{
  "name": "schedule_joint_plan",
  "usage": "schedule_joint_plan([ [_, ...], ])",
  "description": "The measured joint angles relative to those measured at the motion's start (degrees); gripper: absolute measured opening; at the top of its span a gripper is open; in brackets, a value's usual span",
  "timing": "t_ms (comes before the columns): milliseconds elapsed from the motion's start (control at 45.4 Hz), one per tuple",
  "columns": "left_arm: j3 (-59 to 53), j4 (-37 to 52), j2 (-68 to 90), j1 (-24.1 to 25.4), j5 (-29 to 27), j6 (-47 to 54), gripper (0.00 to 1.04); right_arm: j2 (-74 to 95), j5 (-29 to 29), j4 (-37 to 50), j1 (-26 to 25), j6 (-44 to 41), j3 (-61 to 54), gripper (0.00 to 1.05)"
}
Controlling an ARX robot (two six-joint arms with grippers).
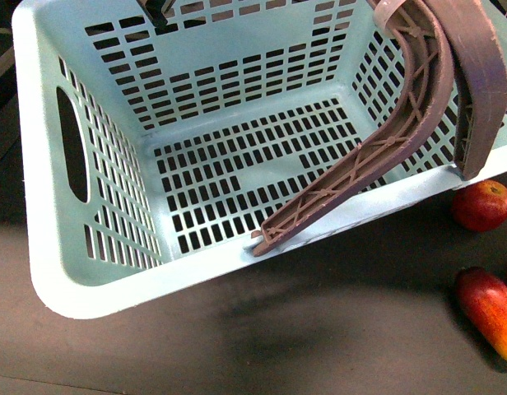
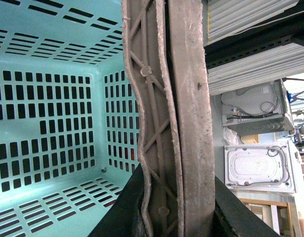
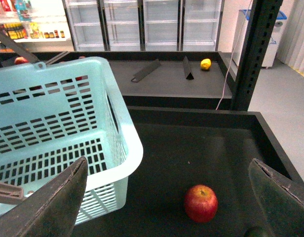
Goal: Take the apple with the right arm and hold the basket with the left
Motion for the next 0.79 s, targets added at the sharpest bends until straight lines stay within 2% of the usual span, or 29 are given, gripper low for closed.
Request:
schedule_joint_plan([
  [88,0.0,0.0,0.04,0.0,-0.07,0.02,0.19,7.43,3.56,-10.23,-0.94,5.68,4.44,0.96],
  [154,0.02,0.0,0.04,0.0,-0.07,0.02,0.19,13.88,2.91,-10.93,-2.95,8.22,5.99,0.96],
  [374,0.07,0.0,0.13,0.0,-0.17,0.09,0.19,41.55,-1.92,7.85,-11.32,6.78,9.03,0.96],
  [462,0.07,0.0,0.13,0.0,-0.09,0.09,0.19,59.14,-3.8,18.95,-14.21,2.69,13.57,0.96],
  [550,0.07,0.0,0.13,0.0,-0.04,0.09,0.19,76.04,-3.85,26.29,-15.47,-2.12,19.17,0.96],
  [682,0.07,0.0,0.13,0.0,-0.07,0.09,0.19,92.83,-3.98,29.48,-15.72,-6.05,26.43,0.96],
  [792,0.07,0.0,0.13,0.0,-0.09,0.09,0.19,105.42,-3.54,28.89,-15.52,-9.6,34.45,0.96],
])
